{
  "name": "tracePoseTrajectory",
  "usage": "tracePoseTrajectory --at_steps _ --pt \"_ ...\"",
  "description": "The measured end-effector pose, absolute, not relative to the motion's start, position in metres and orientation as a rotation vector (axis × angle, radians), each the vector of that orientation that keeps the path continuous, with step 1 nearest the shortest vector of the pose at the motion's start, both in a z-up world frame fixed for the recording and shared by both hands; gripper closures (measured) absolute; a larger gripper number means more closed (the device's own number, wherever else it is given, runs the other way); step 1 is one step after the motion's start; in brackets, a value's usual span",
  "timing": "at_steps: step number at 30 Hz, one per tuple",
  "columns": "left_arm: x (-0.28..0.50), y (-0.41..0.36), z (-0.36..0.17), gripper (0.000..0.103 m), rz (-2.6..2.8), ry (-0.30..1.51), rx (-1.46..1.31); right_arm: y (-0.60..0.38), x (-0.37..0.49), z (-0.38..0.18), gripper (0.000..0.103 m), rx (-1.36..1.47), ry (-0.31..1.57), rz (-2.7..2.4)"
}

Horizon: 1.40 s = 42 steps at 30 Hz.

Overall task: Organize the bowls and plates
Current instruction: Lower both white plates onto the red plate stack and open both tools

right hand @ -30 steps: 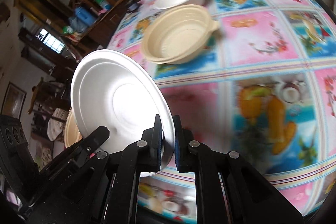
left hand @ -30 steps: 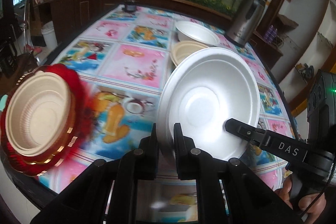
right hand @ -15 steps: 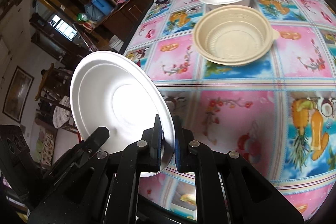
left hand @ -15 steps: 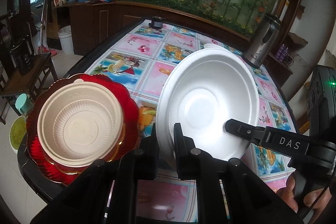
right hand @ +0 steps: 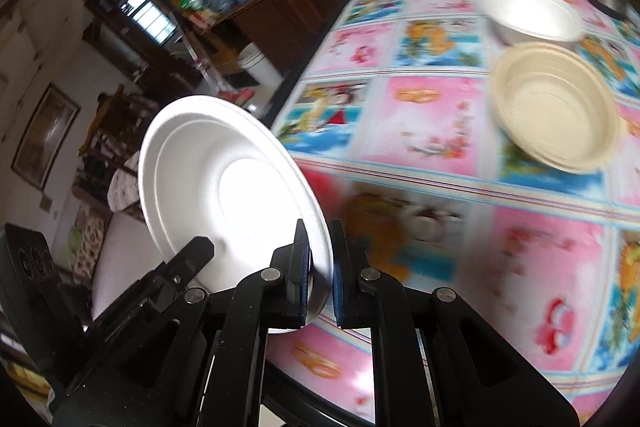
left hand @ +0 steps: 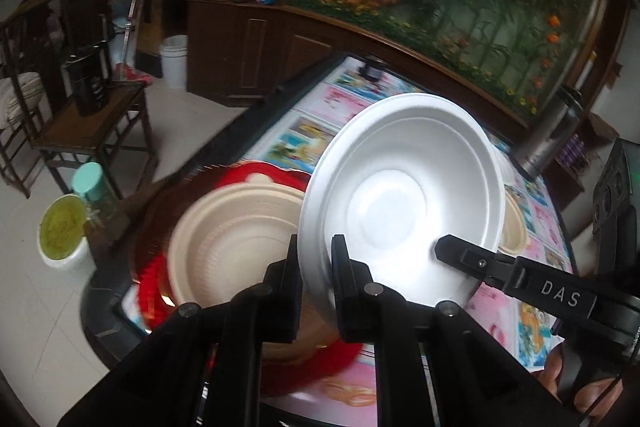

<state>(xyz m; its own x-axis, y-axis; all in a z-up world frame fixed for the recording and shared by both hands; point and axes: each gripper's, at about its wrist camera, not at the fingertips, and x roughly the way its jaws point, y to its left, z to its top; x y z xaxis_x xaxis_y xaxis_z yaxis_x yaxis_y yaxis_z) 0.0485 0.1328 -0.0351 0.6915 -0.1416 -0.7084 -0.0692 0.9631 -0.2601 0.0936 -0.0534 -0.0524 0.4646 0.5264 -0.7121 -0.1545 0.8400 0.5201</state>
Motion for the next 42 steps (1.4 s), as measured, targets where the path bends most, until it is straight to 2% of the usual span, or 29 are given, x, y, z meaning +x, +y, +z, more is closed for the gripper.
tracePoseTrajectory --at_steps 9,16,21,25,32,34,42 --pt "0.059 0.174 -0.052 0.088 0.061 0.909 -0.256 0.014 0.113 -0.064 0.094 0.342 1.072 0.527" --pt "0.064 0.178 -0.074 0.087 0.049 1.003 -0.271 0.023 0.115 -0.090 0.094 0.329 1.153 0.512" --pt "0.061 0.179 -0.070 0.085 0.071 0.996 -0.258 0.023 0.116 -0.095 0.093 0.317 1.162 0.490" --pt "0.058 0.188 -0.065 0.074 0.135 0.969 -0.231 0.022 0.116 -0.097 0.093 0.305 1.165 0.477" --pt "0.052 0.204 -0.055 0.074 0.181 0.921 -0.259 0.018 0.113 -0.089 0.091 0.226 1.131 0.453" --pt "0.052 0.204 -0.055 0.074 0.185 0.920 -0.264 0.013 0.114 -0.087 0.087 0.263 1.124 0.467" --pt "0.053 0.196 -0.056 0.074 0.174 0.926 -0.257 0.006 0.114 -0.088 0.086 0.359 1.110 0.534"
